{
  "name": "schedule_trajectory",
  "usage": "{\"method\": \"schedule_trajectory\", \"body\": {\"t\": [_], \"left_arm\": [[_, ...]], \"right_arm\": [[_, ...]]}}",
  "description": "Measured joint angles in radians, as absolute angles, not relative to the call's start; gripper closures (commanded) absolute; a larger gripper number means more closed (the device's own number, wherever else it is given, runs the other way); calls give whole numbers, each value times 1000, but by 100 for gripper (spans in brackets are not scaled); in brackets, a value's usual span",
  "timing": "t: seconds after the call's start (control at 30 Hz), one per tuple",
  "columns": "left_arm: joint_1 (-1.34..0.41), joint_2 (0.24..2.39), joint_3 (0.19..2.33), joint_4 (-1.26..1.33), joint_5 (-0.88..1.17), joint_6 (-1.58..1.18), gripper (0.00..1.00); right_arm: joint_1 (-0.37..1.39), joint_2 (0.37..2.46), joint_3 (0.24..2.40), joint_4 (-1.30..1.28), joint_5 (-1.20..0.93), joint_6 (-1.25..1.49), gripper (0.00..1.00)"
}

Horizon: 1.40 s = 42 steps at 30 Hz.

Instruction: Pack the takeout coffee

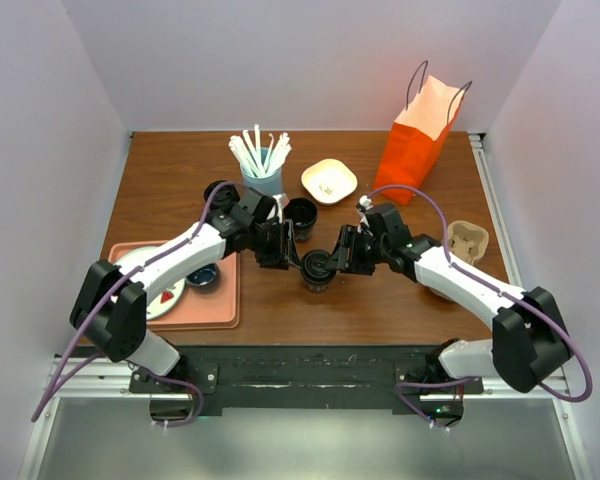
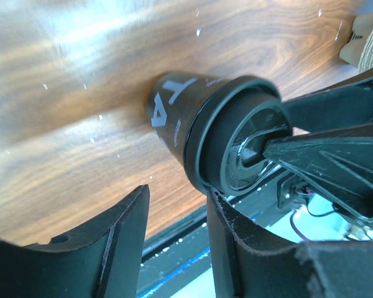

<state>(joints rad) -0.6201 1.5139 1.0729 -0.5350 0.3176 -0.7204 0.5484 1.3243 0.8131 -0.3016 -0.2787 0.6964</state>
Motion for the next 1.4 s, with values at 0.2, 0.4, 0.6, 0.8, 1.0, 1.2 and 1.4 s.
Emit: {"method": "schedule_trajectory", "body": {"t": [0.2, 0.4, 0.6, 0.8, 1.0, 1.2, 1.4], "left_arm": [[-588, 1522, 1103, -534, 307, -685, 54], [-577, 1573, 1108, -498, 325, -661, 55], [-577, 1598, 1107, -448, 356, -647, 55], [-576, 1610, 1107, -419, 365, -637, 56], [-575, 1617, 1107, -403, 368, -624, 57], [-570, 1618, 1087, -358, 394, -615, 64], [-565, 1617, 1026, -269, 435, -617, 70]], "right_arm": [[549, 1328, 854, -355, -279, 672, 45], [549, 1359, 893, -373, -284, 648, 40], [549, 1429, 951, -376, -310, 602, 37], [548, 1486, 987, -375, -335, 562, 41], [548, 1486, 986, -373, -339, 546, 45], [542, 1486, 958, -329, -358, 546, 46], [540, 1474, 912, -257, -366, 545, 48]]}}
